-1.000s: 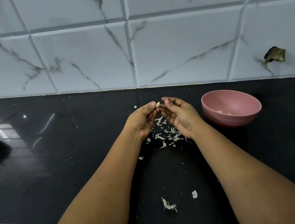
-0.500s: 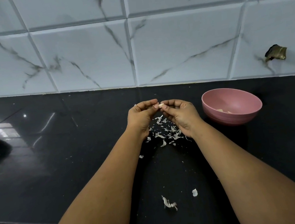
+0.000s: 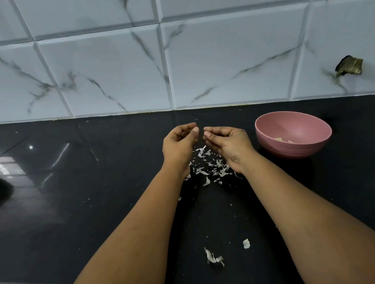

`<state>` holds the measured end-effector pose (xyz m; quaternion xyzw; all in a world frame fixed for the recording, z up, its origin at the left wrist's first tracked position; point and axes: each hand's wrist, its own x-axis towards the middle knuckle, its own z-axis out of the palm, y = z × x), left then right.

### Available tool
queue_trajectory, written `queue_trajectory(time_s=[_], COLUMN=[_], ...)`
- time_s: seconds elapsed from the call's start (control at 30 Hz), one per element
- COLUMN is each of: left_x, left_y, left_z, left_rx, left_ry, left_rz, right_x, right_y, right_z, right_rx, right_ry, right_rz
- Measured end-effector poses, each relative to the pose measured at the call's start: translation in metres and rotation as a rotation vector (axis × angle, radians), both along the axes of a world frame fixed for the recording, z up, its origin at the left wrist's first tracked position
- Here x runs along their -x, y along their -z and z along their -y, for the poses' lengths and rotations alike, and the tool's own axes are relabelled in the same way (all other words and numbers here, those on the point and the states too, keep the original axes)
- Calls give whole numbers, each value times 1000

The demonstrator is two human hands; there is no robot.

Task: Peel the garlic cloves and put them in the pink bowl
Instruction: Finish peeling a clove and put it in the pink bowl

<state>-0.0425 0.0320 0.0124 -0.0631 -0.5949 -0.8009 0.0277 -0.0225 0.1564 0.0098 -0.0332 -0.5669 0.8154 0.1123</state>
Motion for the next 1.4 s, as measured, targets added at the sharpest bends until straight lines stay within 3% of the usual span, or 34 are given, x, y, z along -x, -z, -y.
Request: queue_trajectory(time_s=[0.17,0.37,0.7,0.9,1.17,1.4], left_x=[2,0,-2,-8,-2,0], left_y=[5,6,6,-1,-9,-8], left_z=[-1,-1,-2,-7,2,5], left_rx=[87,133,165,-93,-336,-375], left_ry=[0,-27,86,243,179,148], left_rz=[91,18,-56,116,394,356], right_x=[2,5,1,-5,-8,-8], right_y=[-1,4,3,-3,-6,-7], right_z=[1,6,3,-4,0,1], right_rx=[-103,-249,-149,-57,-124,-41], right_ry=[80,35,48,55,-58,-102], right_rz=[-56,-40,30,-2,-70,-23])
